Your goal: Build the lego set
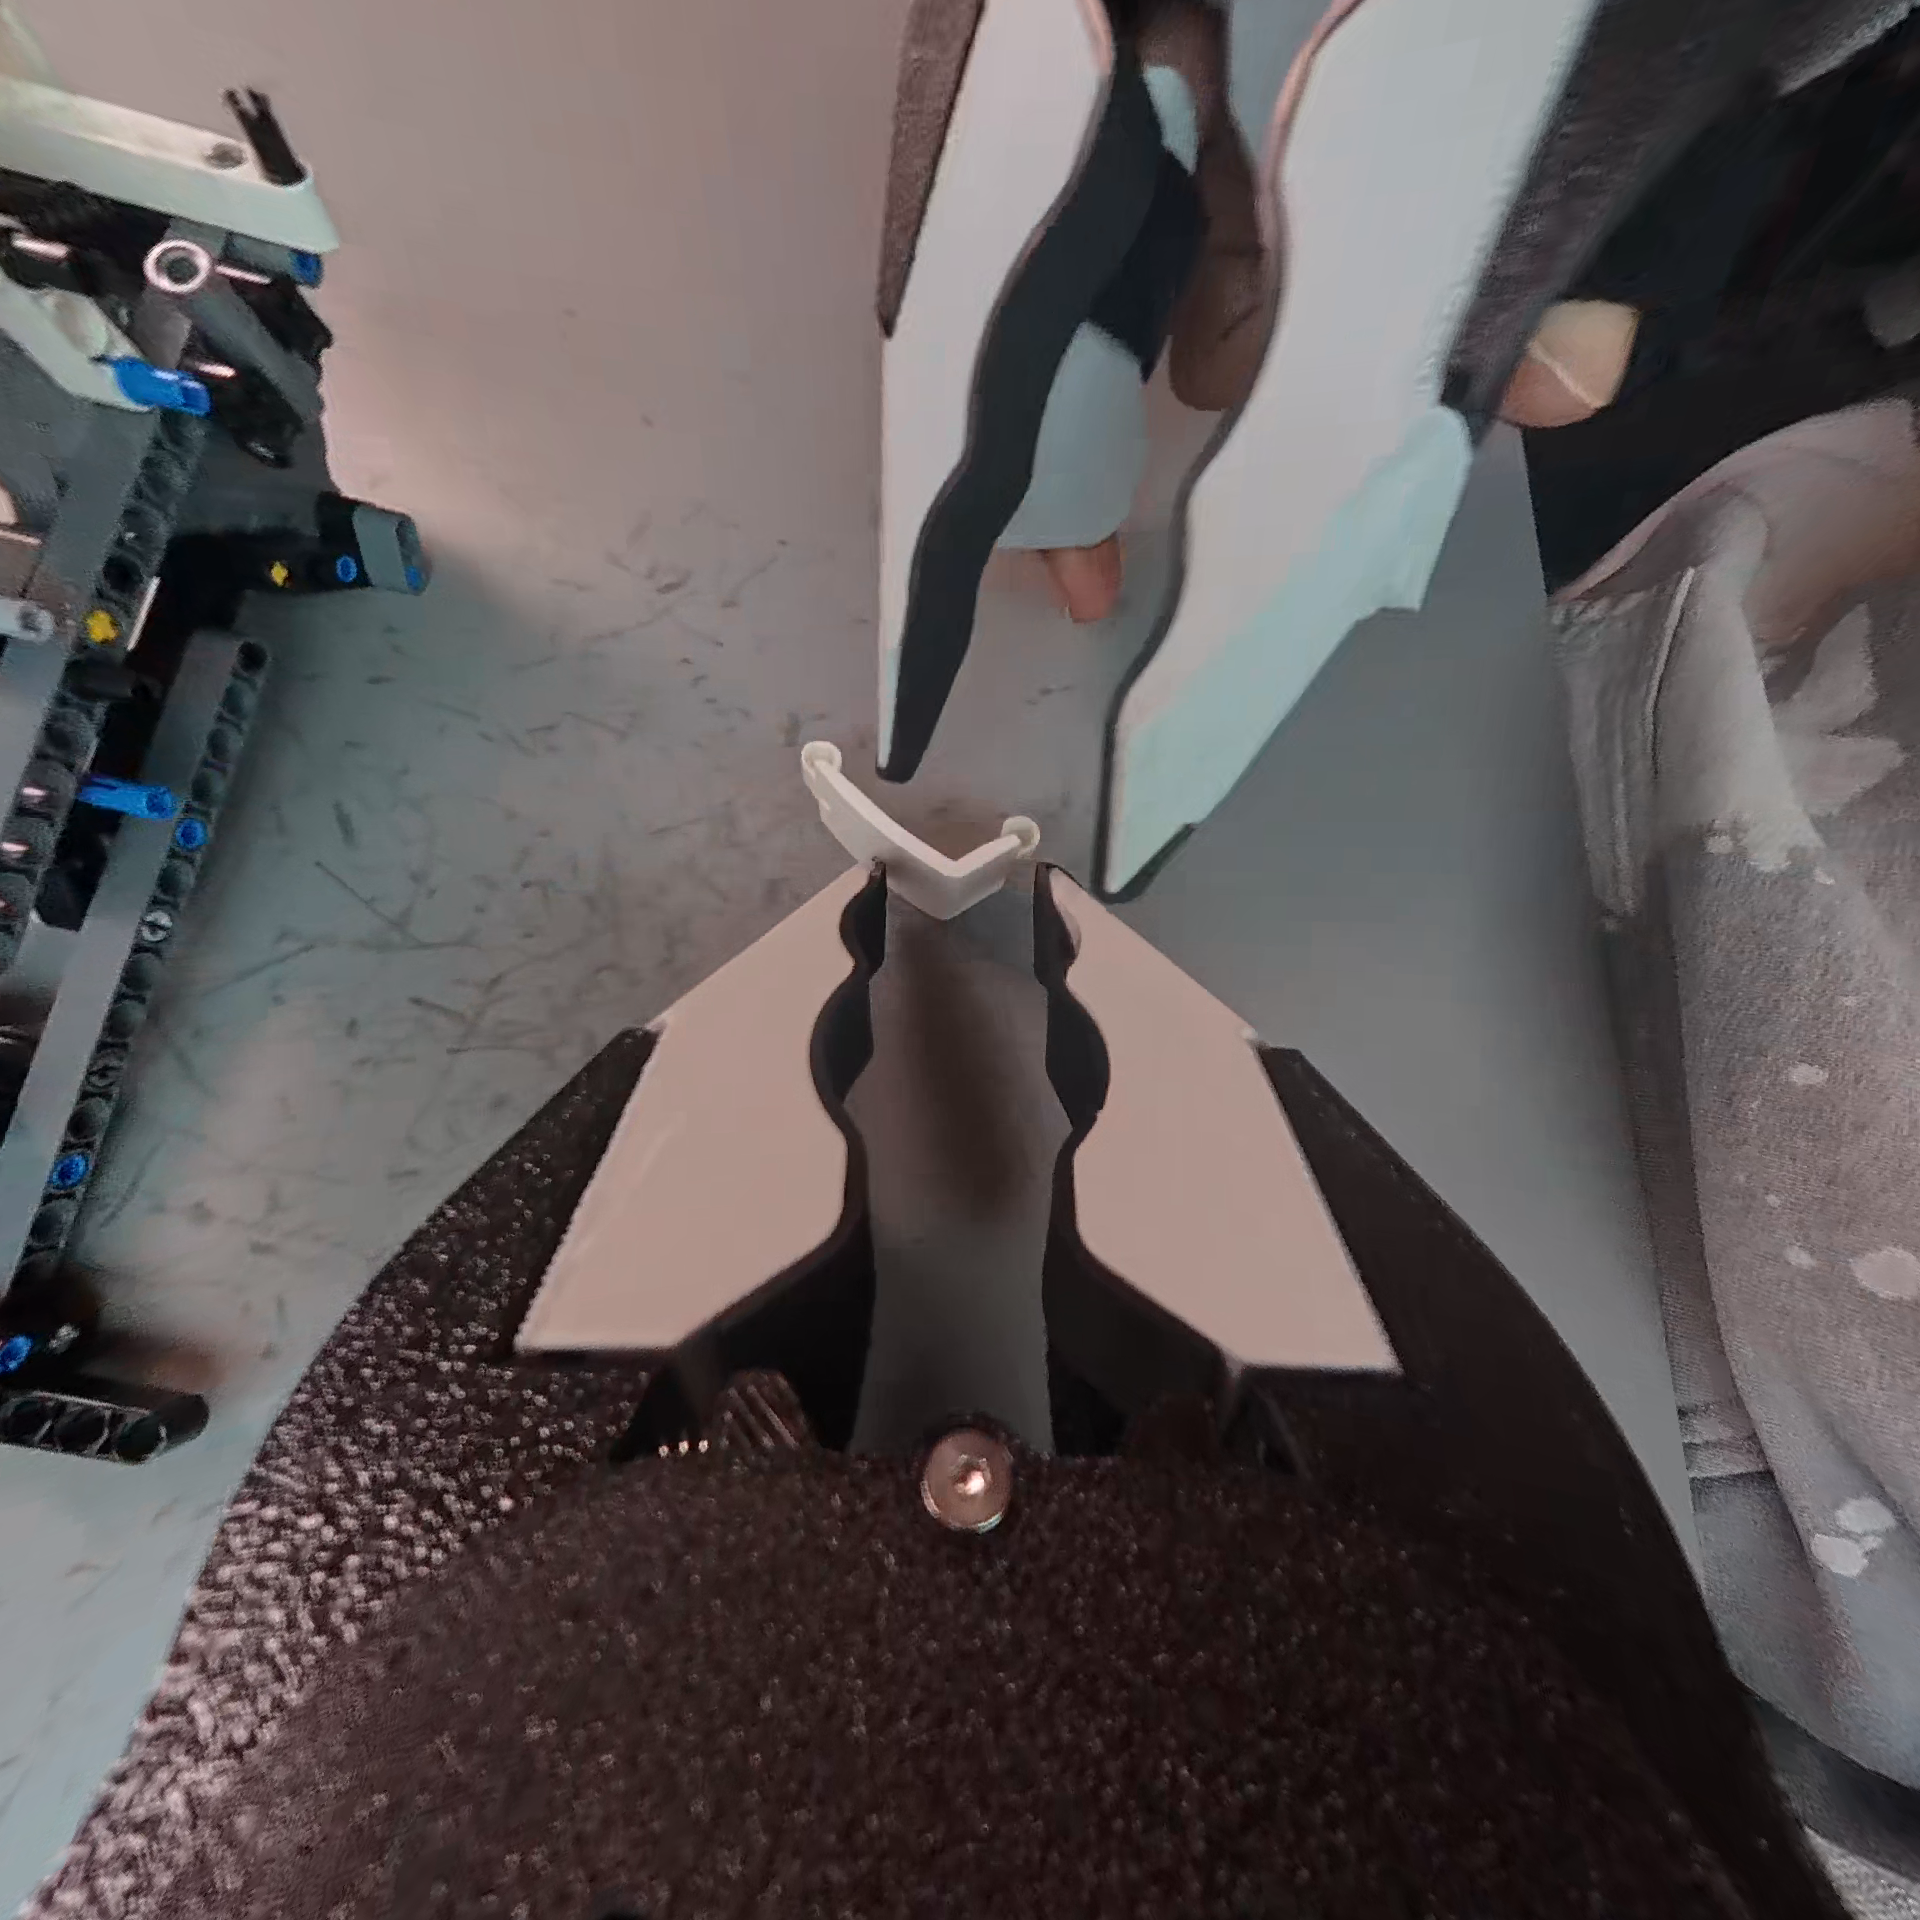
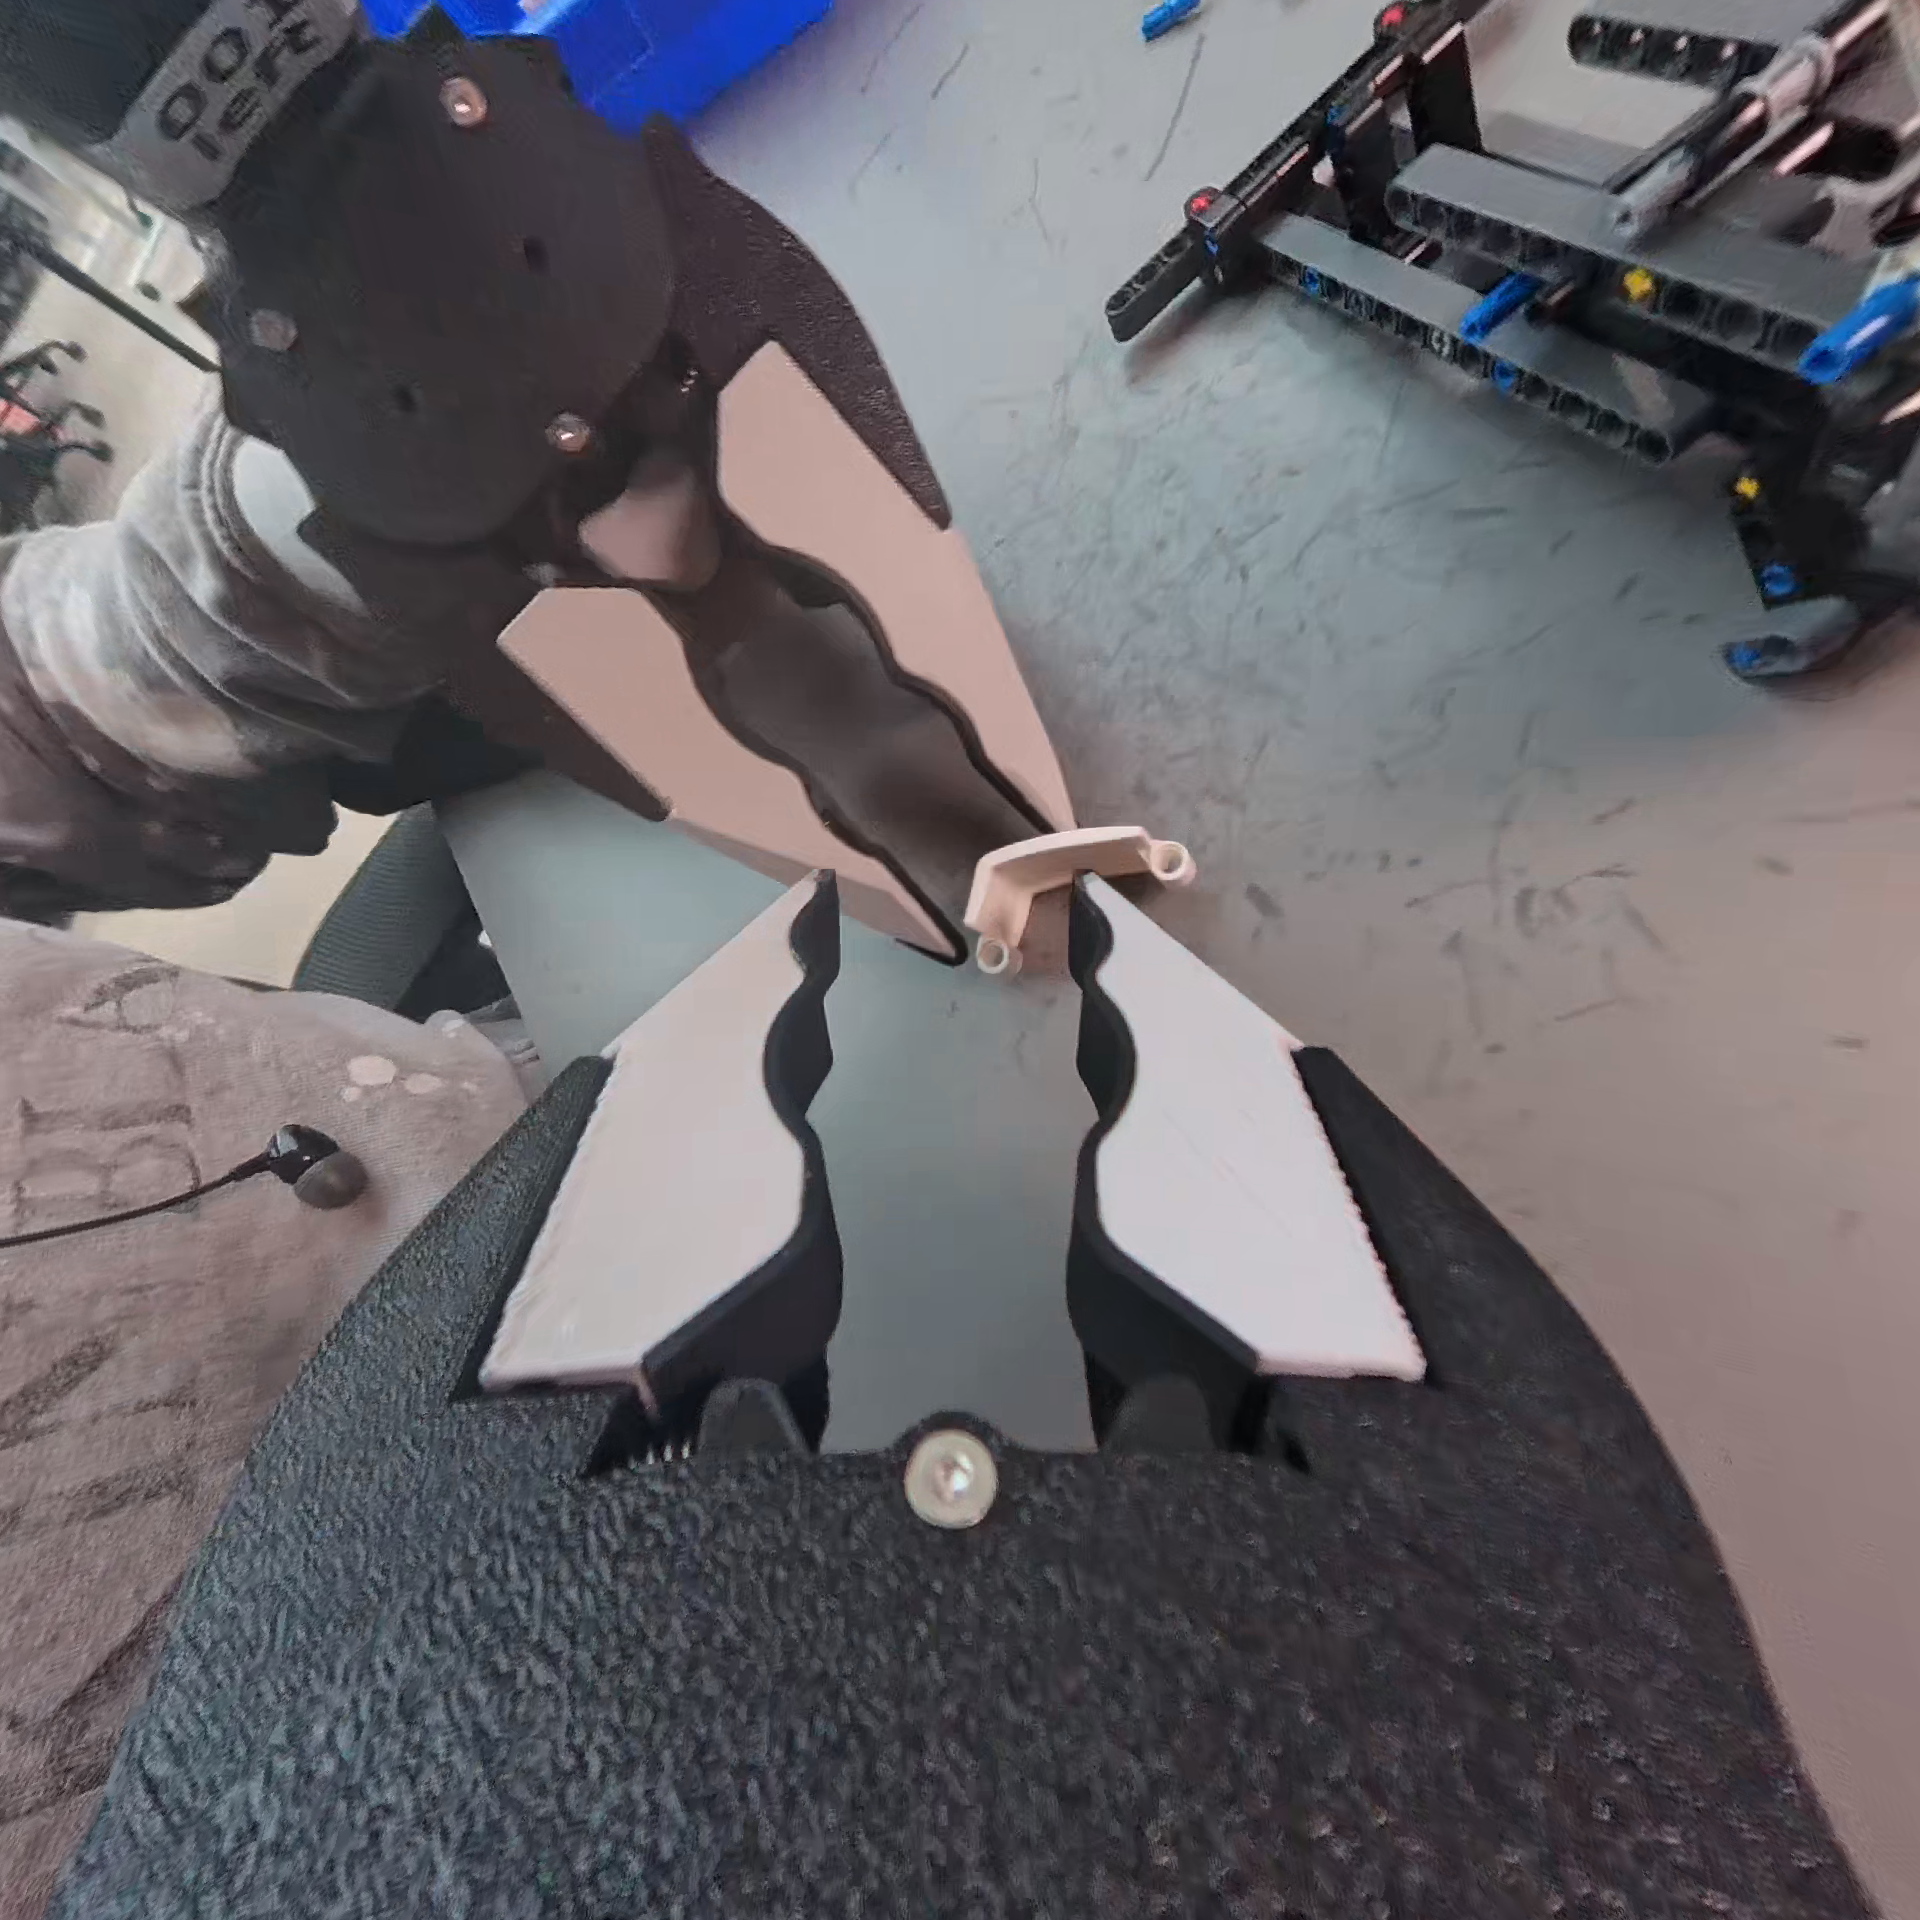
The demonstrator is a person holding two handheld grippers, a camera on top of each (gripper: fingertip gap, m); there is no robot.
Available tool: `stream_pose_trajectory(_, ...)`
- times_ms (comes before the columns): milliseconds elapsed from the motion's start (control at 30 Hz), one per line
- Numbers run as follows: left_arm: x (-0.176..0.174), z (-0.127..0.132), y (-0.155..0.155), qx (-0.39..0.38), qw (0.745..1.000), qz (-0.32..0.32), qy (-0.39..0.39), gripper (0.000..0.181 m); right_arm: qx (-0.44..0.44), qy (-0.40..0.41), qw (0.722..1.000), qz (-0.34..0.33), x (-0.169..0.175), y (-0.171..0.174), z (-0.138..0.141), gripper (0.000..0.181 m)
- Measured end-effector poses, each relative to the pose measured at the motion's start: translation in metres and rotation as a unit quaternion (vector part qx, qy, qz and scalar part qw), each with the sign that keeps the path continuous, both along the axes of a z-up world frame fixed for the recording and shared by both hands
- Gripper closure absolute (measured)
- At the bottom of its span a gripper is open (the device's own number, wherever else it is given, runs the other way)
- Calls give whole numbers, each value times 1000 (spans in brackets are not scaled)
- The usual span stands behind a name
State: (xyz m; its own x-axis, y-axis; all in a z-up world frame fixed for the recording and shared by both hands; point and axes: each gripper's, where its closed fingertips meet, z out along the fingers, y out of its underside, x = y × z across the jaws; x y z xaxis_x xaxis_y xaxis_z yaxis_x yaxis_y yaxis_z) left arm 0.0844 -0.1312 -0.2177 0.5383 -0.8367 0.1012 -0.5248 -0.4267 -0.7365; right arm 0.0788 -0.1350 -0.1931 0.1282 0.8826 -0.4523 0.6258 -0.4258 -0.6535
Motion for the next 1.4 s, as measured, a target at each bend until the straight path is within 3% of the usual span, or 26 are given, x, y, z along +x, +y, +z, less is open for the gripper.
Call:
stream_pose_trajectory(167, -10, 2, -2, 38, 999, -26, 25, 152, -30, -10, 999, 4, 0, 4, -15, 169)
stream_pose_trajectory(233, -13, 7, -1, 47, 998, -26, 14, 150, -33, -8, 999, 40, 2, 2, -13, 179)
stream_pose_trajectory(300, -11, 14, -2, 46, 998, -32, -16, 146, -29, 35, 992, 120, 5, -8, 1, 179)
stream_pose_trajectory(367, -1, 28, -10, 26, 995, -58, -83, 125, -79, 85, 967, 228, 17, -29, 25, 179)
stream_pose_trajectory(433, 7, 43, -23, -1, 986, -90, -143, 118, -85, 133, 928, 336, 39, -43, 42, 179)
stream_pose_trajectory(600, 21, 82, -51, -51, 947, -161, -273, 119, -174, 203, 871, 412, 49, -48, 83, 179)
stream_pose_trajectory(733, 23, 109, -44, -118, 909, -136, -377, 145, -167, 199, 854, 451, 44, -50, 87, 179)
stream_pose_trajectory(767, 23, 109, -40, -149, 901, -120, -389, 160, -159, 198, 854, 454, 41, -49, 87, 179)
stream_pose_trajectory(867, 14, 108, -27, -198, 880, -71, -427, 165, -117, 191, 865, 448, 34, -41, 85, 179)
stream_pose_trajectory(967, -11, 102, 2, -191, 872, 23, -449, 173, 15, 169, 916, 364, 12, -4, 69, 176)
stream_pose_trajectory(1000, -22, 97, 14, -188, 869, 65, -453, 175, 85, 156, 934, 309, 1, 16, 62, 166)
stream_pose_trajectory(1100, -43, 85, 36, -189, 854, 149, -460, 175, 208, 139, 947, 201, -14, 42, 62, 133)
stream_pose_trajectory(1233, -47, 80, 44, -186, 847, 192, -460, 175, 359, 104, 919, 127, -31, 45, 55, 123)
stream_pose_trajectory(1267, -45, 81, 44, -189, 843, 190, -467, 175, 393, 89, 907, 123, -33, 46, 51, 126)
stream_pose_trajectory(1333, -42, 80, 43, -192, 843, 190, -466, 175, 441, 64, 886, 128, -36, 48, 44, 150)
stream_pose_trajectory(1400, -44, 80, 42, -182, 848, 193, -460, 175, 445, 53, 882, 145, -36, 46, 38, 157)
